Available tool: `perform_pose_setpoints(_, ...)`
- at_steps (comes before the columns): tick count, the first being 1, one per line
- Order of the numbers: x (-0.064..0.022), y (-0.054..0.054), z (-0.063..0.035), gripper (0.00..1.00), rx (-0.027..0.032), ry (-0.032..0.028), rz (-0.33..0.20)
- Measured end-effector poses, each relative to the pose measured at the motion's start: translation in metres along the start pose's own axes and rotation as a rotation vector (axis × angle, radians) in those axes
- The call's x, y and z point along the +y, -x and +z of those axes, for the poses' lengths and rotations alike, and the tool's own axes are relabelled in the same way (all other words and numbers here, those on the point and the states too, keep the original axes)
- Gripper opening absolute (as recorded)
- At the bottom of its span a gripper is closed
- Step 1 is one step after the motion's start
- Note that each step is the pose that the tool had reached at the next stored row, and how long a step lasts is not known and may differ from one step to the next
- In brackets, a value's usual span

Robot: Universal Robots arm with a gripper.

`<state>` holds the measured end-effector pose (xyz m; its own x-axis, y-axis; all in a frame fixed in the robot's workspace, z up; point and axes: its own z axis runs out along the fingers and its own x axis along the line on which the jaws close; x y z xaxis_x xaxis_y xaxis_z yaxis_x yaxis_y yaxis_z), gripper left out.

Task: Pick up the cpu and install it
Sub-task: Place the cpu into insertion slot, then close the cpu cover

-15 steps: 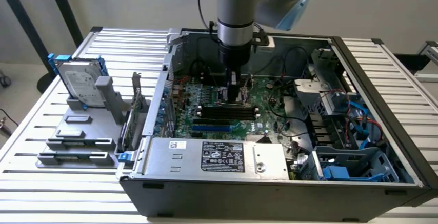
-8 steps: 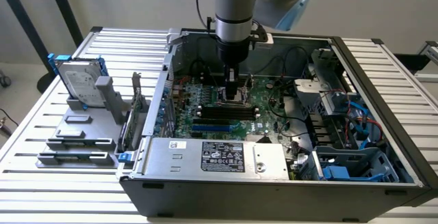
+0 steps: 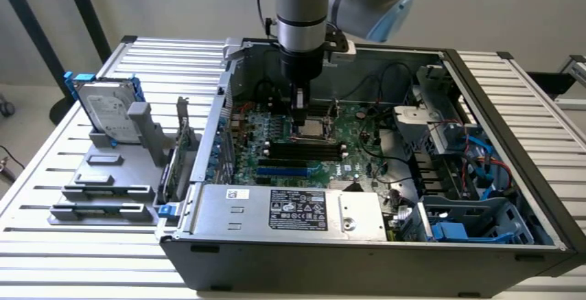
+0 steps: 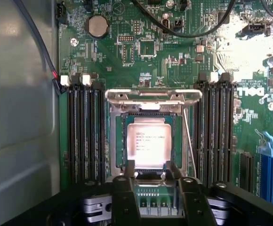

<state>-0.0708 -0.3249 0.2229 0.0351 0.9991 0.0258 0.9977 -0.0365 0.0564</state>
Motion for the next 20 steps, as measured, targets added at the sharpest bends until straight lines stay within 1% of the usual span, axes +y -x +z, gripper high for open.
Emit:
perform_pose_setpoints(1,-0.0022,0.0002,-0.0010,0.30,0.0004,0.0001,0.000)
perform_pose_setpoints(2,-0.0041,0.0004,-0.0021,0.30,0.0005,0.0000,0.000)
perform_pose_setpoints(3,-0.0060,0.0006,-0.0032,0.24,0.0006,-0.0001,0.000)
perform_pose_setpoints(4,-0.0077,0.0007,-0.0044,0.24,0.0008,-0.0002,0.000)
perform_pose_setpoints(6,-0.0101,0.0010,-0.0059,0.12,0.0017,0.0000,0.000)
perform_pose_setpoints(7,-0.0106,0.0011,-0.0062,0.11,0.0018,0.0001,0.000)
perform_pose_setpoints(20,-0.0106,0.0011,-0.0063,0.11,0.0019,0.0000,0.000)
